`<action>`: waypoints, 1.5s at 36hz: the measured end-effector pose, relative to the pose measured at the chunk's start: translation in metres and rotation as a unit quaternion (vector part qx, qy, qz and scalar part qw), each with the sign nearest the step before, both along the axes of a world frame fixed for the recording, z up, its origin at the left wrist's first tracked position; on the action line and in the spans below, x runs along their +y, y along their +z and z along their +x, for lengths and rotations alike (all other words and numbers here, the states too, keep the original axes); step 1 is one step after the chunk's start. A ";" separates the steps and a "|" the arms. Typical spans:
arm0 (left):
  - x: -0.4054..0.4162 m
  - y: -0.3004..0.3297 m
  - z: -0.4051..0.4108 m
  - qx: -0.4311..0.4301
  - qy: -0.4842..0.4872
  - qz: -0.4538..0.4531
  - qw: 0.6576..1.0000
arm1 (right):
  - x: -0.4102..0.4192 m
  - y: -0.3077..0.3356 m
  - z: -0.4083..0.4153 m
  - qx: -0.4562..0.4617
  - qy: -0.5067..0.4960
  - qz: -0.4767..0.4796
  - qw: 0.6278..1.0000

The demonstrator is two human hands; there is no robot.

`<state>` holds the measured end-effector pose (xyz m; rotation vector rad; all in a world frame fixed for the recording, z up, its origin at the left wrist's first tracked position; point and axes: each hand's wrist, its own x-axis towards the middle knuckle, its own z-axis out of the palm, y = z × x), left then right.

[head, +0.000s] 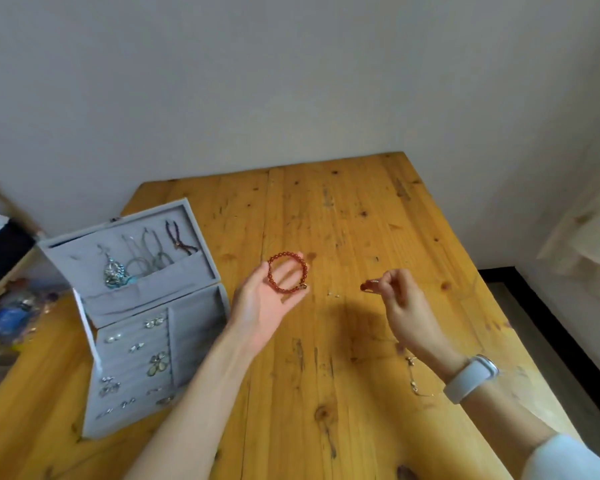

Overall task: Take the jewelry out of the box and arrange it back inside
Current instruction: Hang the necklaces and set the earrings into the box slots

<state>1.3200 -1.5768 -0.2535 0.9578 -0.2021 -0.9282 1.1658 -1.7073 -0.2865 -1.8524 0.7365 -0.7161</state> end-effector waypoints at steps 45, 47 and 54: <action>0.123 -0.036 0.105 -0.703 0.037 0.489 0.515 | 0.102 0.008 0.113 0.049 0.133 -0.005 0.990; 0.138 -0.034 0.104 -0.689 0.069 0.486 0.534 | 0.108 0.014 0.129 0.045 0.151 -0.036 0.987; 0.180 -0.048 0.085 -0.679 0.075 0.476 0.554 | 0.136 0.014 0.197 0.072 0.211 -0.100 0.970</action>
